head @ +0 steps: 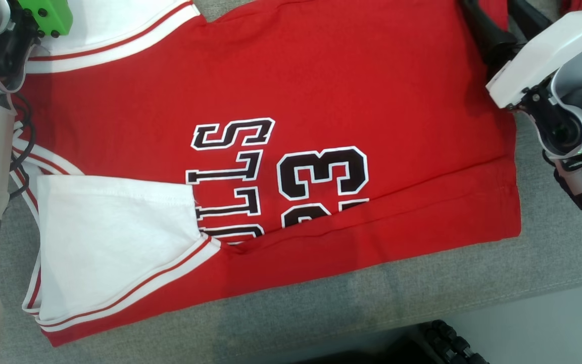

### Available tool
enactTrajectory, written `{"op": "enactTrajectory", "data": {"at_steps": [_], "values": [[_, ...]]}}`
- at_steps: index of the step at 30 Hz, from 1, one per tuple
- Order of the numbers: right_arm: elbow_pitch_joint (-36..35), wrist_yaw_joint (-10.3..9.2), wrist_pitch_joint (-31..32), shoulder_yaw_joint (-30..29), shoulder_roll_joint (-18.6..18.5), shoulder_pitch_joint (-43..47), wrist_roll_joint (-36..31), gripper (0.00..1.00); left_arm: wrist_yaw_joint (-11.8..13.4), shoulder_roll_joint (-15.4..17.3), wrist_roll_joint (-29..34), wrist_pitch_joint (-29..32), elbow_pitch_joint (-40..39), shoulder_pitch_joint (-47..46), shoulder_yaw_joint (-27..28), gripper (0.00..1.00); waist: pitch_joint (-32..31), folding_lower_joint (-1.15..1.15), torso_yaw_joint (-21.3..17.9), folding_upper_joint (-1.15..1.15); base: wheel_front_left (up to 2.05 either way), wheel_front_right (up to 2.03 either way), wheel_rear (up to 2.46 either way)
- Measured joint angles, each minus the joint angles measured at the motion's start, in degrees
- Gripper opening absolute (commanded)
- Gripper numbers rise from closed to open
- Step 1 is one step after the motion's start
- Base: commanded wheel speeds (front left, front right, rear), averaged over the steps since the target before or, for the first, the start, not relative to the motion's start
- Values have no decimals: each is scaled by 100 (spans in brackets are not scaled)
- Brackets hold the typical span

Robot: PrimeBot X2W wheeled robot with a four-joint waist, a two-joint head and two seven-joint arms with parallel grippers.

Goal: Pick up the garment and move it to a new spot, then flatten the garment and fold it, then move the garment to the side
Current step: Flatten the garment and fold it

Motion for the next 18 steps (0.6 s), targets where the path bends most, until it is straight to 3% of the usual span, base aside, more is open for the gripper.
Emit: {"op": "enactTrajectory", "data": {"at_steps": [4,7,8,9,11,12,15,16,18], "values": [[10,62,87,111,81,-1,9,100,-54,-19,-1,3,187,-47,-1,100,-40,0,-11,0,0,0,0],[38,98,158,160,86,-16,9,100,-59,-22,-1,4,301,-77,0,67,-70,0,-20,0,0,0,0],[55,126,183,174,85,-26,10,100,-66,-22,-1,4,350,-99,0,45,-79,0,-23,0,0,0,0],[74,135,203,182,86,-35,10,100,-100,-22,-2,4,380,-119,0,41,-88,0,-25,0,0,0,0],[105,137,233,200,93,-59,11,99,-109,-22,-4,15,442,-148,-4,0,-107,0,-27,0,0,0,0],[122,143,235,208,102,-65,13,64,-121,-26,-8,21,481,-154,-8,0,-116,0,-28,0,0,0,0],[166,181,252,222,109,-72,25,11,-172,-43,-8,10,556,-168,-19,0,-143,0,-30,0,0,0,0],[175,183,249,222,112,-73,25,0,-194,-47,-8,-10,572,-168,-21,0,-152,0,-31,0,0,0,0],[211,191,244,230,127,-73,25,0,-235,-59,-8,-85,626,-168,-23,0,-175,0,-33,0,0,0,0]]}}
